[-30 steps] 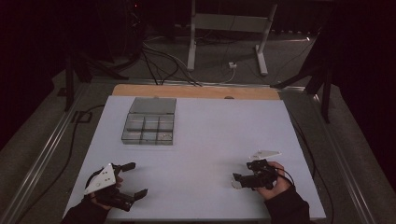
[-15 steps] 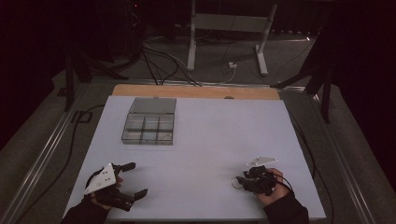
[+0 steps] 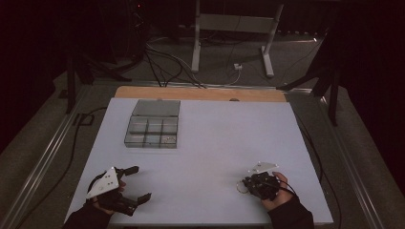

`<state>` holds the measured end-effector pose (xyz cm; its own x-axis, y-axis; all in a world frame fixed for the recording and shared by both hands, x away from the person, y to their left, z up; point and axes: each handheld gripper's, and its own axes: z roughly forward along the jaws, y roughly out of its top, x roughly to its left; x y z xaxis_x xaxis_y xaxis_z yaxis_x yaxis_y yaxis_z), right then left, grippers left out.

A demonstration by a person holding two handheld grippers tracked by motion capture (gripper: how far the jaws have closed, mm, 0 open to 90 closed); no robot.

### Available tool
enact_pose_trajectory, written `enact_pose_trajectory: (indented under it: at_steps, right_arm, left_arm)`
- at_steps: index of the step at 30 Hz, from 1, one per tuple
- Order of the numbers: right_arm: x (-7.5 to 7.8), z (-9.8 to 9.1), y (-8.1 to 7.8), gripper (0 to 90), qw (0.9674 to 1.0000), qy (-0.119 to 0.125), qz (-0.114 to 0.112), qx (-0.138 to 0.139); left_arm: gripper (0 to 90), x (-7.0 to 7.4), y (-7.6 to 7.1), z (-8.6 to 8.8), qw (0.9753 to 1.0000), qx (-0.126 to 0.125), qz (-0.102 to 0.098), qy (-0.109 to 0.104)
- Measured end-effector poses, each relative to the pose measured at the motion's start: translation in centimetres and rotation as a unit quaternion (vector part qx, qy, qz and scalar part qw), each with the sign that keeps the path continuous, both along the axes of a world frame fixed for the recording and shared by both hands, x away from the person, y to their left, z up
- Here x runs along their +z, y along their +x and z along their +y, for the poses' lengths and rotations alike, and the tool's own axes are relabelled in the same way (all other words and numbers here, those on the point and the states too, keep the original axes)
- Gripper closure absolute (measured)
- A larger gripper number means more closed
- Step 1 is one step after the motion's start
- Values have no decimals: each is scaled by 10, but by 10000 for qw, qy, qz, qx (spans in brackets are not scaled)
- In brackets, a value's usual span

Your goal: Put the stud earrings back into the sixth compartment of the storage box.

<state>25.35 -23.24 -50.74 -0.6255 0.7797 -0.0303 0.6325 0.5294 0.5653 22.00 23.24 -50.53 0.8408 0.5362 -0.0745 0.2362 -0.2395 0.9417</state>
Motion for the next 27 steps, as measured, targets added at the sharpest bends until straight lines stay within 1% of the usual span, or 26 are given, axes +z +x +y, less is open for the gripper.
enact_pose_trajectory:
  at_steps: [3, 5, 7, 10, 14, 17, 20, 21, 22, 24, 25, 27]
  right_arm:
    - [0, 0, 0, 849, 10000, 1, 12, 41]
    - [0, 0, 1, 855, 10000, 10, 32, 79]
    - [0, -1, 1, 858, 10000, 53, 54, 53]
    - [0, 0, 0, 862, 10000, 17, 5, 53]
    - [1, 0, 0, 864, 10000, 45, -21, 24]
    - [4, 0, 2, 865, 9999, 100, -9, -10]
    - [8, 3, 1, 865, 9999, 98, -58, 30]
    - [10, 3, 1, 865, 9999, 116, -109, 30]
    - [11, 4, 1, 865, 9998, 180, -81, 39]
    - [15, 5, 1, 865, 9997, 195, -142, 57]
    - [16, 6, 2, 865, 9996, 260, -120, 67]
    - [20, 6, 3, 866, 9994, 298, -141, 60]
  left_arm:
    - [4, 0, 0, 0, 10000, -10, -15, -8]
    - [4, 0, 0, 0, 10000, 3, 3, -2]
    - [4, 0, 0, 0, 10000, 0, -13, 3]
    - [4, 0, 0, 0, 10000, 18, 0, 0]
    - [4, 0, 0, 0, 10000, 19, -20, -20]
    - [4, 0, 0, 1, 10000, 30, -14, -13]
    - [4, 0, 1, 1, 10000, 38, -11, -31]
    - [4, 0, 1, 1, 10000, 38, -2, -29]
    - [4, 1, 0, 1, 10000, 35, -11, -25]
    - [4, 1, 0, 1, 10000, 25, -31, -18]
    - [4, 1, 0, 1, 10000, 34, -24, -27]
    - [4, 0, 0, 1, 10000, 46, -5, -18]
